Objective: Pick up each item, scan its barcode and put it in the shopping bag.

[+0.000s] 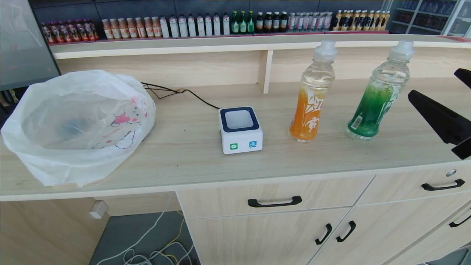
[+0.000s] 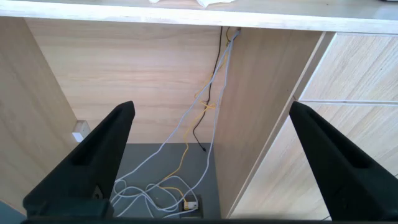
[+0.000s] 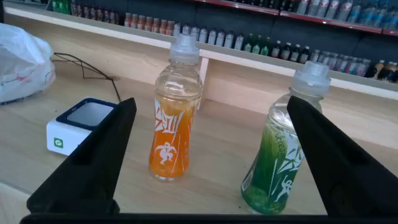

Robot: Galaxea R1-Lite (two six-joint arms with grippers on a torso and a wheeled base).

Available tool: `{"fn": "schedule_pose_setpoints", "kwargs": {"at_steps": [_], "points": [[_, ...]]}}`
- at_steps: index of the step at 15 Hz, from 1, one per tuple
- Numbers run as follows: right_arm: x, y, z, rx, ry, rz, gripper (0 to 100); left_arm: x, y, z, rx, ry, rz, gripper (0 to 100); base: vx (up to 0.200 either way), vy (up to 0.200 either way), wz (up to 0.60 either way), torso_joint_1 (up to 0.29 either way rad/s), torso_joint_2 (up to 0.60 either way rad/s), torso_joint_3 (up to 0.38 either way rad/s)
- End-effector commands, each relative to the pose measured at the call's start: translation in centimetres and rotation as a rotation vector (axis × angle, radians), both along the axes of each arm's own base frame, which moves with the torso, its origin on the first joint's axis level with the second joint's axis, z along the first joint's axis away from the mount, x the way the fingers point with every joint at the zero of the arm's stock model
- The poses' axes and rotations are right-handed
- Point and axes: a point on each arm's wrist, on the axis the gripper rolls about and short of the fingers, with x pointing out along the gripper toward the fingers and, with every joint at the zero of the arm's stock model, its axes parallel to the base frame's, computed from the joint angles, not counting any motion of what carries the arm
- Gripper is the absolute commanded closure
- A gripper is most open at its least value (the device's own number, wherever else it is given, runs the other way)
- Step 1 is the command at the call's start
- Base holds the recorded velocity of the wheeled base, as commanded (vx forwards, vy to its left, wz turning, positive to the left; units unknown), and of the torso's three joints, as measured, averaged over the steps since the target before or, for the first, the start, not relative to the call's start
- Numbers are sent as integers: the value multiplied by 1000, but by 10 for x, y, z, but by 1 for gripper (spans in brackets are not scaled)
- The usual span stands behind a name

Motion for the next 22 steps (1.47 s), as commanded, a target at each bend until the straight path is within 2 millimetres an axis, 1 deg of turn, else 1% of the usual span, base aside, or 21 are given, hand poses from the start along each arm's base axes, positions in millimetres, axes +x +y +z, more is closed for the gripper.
{"fn": "schedule_pose_setpoints", "kwargs": {"at_steps": [1, 3, 6, 7, 9, 10, 12, 13, 15, 18, 22], "points": [[40, 16, 6, 36, 42, 28, 0, 0, 0, 0, 0, 1, 0, 0, 0, 0, 0, 0, 0, 0], [61, 27, 18, 62, 21, 45, 0, 0, 0, 0, 0, 0, 0, 0, 0, 0, 0, 0, 0, 0], [80, 46, 8, 57, 52, 86, 0, 0, 0, 0, 0, 1, 0, 0, 0, 0, 0, 0, 0, 0], [87, 50, 8, 58, 51, 93, 0, 0, 0, 0, 0, 1, -1, 0, 0, 0, 0, 0, 0, 0], [101, 55, -2, 51, 84, 101, 0, 0, 0, 0, 0, 1, 0, 0, 0, 0, 0, 0, 0, 0], [111, 60, -1, 60, 80, 111, 0, 0, 0, 0, 0, 1, 0, 0, 0, 0, 0, 0, 0, 0], [126, 75, -7, 71, 98, 121, 0, 0, 0, 0, 0, 1, -1, 0, 0, 0, 0, 0, 0, 0], [130, 83, -12, 75, 113, 125, 0, 0, 0, 0, 0, 0, 0, 0, 0, 0, 0, 0, 0, 0], [139, 88, -15, 91, 123, 101, 0, 0, 0, 0, 0, 1, 0, 0, 0, 0, 0, 0, 0, 0], [139, 87, -18, 122, 136, 76, 0, 0, 0, 0, 0, 1, 0, 0, 0, 0, 0, 0, 0, 0], [129, 82, -22, 121, 155, 68, 0, 0, 0, 0, 0, 1, 0, 0, 0, 0, 0, 0, 0, 0]]}}
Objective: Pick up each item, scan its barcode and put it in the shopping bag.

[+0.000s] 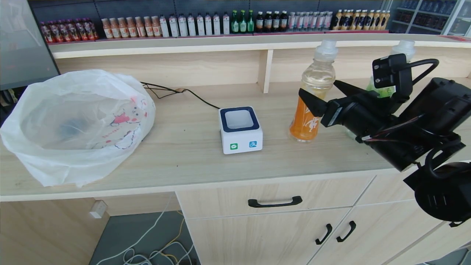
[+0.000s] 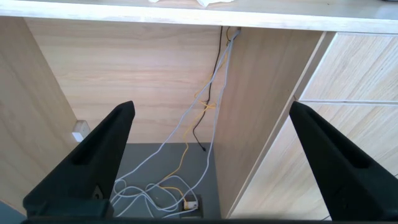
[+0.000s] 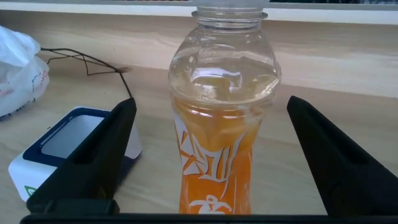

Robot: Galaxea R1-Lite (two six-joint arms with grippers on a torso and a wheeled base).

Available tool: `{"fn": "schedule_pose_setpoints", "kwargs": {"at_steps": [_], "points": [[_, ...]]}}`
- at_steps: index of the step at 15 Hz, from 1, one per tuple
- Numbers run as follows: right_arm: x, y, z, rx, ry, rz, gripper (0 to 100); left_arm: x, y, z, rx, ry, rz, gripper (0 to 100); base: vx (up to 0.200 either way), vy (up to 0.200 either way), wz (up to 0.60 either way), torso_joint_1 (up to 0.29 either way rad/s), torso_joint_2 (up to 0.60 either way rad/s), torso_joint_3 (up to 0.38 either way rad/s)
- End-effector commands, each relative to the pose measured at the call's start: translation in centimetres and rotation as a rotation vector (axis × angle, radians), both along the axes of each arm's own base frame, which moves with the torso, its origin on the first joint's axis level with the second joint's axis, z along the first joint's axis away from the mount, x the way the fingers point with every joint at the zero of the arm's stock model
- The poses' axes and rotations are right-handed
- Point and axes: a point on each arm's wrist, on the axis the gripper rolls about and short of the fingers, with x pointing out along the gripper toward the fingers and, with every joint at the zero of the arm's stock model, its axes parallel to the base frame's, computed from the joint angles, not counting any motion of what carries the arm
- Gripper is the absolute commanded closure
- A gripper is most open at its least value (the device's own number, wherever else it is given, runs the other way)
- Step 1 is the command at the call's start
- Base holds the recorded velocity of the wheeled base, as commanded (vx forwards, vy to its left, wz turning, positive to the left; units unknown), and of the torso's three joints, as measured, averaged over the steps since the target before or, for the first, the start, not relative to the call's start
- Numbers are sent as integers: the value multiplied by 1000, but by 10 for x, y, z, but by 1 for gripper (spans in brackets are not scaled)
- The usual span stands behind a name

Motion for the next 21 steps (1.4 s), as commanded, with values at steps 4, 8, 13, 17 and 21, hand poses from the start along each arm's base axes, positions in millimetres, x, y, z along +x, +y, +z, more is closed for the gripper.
{"fn": "schedule_pose_setpoints", "kwargs": {"at_steps": [4, 8, 13, 17, 21], "points": [[-3, -2, -4, -4, 8, 0, 0, 0, 0, 0, 0, 1, 0, 0, 0, 0, 0, 0, 0, 0], [3, -4, -13, -15, 35, -15, 0, 0, 0, 0, 0, 1, 0, 0, 0, 0, 0, 0, 0, 0], [13, -2, -24, -18, 62, -18, 0, 0, 0, 0, 0, 1, 0, 0, 0, 0, 0, 0, 0, 0], [21, 1, -26, -9, 66, -18, 0, 0, 0, 0, 0, 1, 0, 0, 0, 0, 0, 0, 0, 0], [33, 6, -24, 3, 49, -34, 0, 0, 0, 0, 0, 1, 0, 0, 0, 0, 0, 0, 0, 0]]}}
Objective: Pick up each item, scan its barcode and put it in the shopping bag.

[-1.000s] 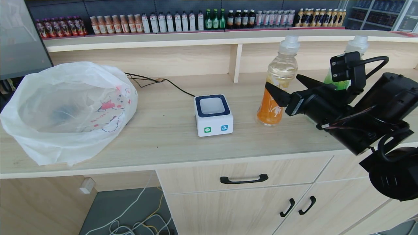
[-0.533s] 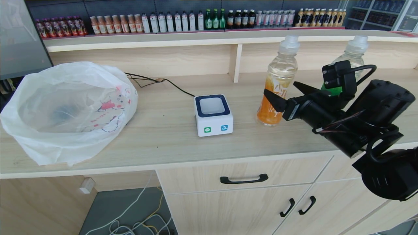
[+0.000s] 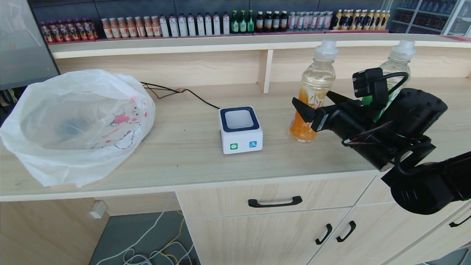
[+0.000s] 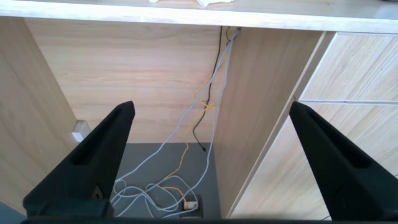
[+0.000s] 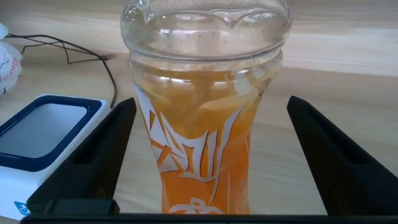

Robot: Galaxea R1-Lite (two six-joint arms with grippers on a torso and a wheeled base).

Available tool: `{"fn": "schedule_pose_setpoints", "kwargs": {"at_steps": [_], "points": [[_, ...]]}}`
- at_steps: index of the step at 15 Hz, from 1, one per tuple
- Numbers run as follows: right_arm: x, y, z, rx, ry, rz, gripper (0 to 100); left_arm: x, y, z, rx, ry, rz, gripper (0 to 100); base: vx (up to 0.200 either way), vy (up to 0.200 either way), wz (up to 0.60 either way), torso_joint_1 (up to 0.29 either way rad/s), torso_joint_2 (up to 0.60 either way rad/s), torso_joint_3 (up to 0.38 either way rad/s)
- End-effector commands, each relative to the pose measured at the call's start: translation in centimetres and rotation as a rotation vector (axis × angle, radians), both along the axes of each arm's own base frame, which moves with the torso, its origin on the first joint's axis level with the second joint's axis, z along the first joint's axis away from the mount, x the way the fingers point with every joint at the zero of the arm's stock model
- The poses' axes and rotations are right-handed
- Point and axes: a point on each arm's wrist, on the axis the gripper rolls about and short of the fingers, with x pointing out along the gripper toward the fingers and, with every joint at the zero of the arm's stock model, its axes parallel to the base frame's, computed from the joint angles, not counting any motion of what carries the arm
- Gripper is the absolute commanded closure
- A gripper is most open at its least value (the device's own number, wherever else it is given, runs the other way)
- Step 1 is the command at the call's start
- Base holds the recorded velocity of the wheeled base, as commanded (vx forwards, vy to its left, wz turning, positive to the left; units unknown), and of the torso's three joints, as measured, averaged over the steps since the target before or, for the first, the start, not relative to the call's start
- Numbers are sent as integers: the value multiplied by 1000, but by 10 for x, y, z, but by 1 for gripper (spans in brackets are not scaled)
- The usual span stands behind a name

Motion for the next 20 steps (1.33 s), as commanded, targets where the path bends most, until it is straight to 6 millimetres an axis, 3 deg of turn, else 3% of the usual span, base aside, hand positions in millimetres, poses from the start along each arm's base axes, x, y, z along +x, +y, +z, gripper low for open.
{"fn": "schedule_pose_setpoints", "kwargs": {"at_steps": [1, 3, 20], "points": [[7, 3, -2, 0, 0, -3, 0, 0, 0, 0, 0, 1, 0, 0, 0, 0, 0, 0, 0, 0], [14, 7, 5, 12, -32, -1, 0, 0, 0, 0, 0, 1, 0, 0, 0, 0, 0, 0, 0, 0], [23, 22, 0, 12, -35, 6, 0, 0, 0, 0, 0, 1, 0, 0, 0, 0, 0, 0, 0, 0]]}}
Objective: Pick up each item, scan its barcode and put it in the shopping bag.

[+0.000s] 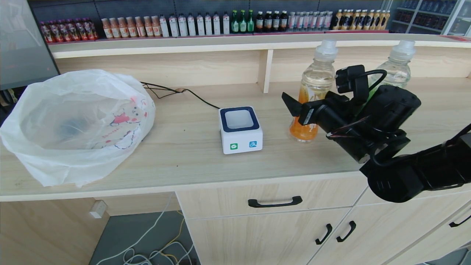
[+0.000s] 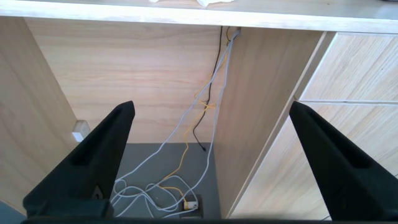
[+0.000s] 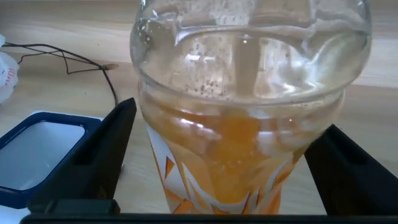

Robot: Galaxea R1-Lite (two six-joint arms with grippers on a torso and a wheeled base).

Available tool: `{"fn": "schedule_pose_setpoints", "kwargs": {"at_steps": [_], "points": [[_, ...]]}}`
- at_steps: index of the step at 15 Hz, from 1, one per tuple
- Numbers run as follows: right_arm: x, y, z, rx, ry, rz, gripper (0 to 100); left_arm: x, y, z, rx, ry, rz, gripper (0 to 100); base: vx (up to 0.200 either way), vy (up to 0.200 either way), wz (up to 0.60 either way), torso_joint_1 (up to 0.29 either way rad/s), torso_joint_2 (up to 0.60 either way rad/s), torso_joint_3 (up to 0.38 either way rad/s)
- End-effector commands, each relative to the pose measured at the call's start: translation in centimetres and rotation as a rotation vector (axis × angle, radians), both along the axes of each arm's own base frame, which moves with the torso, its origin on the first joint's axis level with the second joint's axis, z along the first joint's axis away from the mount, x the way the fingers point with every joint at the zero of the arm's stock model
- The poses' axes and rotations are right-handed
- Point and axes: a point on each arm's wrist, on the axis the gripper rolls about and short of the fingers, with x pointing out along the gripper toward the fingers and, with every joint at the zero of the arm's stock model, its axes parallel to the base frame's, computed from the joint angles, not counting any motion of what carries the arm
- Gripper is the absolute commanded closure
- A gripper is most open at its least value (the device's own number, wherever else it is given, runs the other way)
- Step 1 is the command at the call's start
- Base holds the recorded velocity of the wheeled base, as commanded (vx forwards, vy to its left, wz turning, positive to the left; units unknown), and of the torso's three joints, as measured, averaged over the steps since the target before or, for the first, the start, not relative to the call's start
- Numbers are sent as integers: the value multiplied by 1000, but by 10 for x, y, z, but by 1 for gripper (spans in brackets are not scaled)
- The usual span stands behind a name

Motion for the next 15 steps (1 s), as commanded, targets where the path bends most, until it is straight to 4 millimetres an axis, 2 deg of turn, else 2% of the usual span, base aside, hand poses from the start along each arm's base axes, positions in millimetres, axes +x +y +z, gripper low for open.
{"fn": "schedule_pose_setpoints", "kwargs": {"at_steps": [1, 15], "points": [[0, 6, 0, 3, -3, 11, 100, 0, 0, 0, 0, 1, 0, 0, 0, 0, 0, 0, 0, 0], [-1, 7, 3, 21, -20, 2, 100, 0, 0, 0, 0, 1, -2, 0, 0, 0, 0, 0, 0, 0]]}}
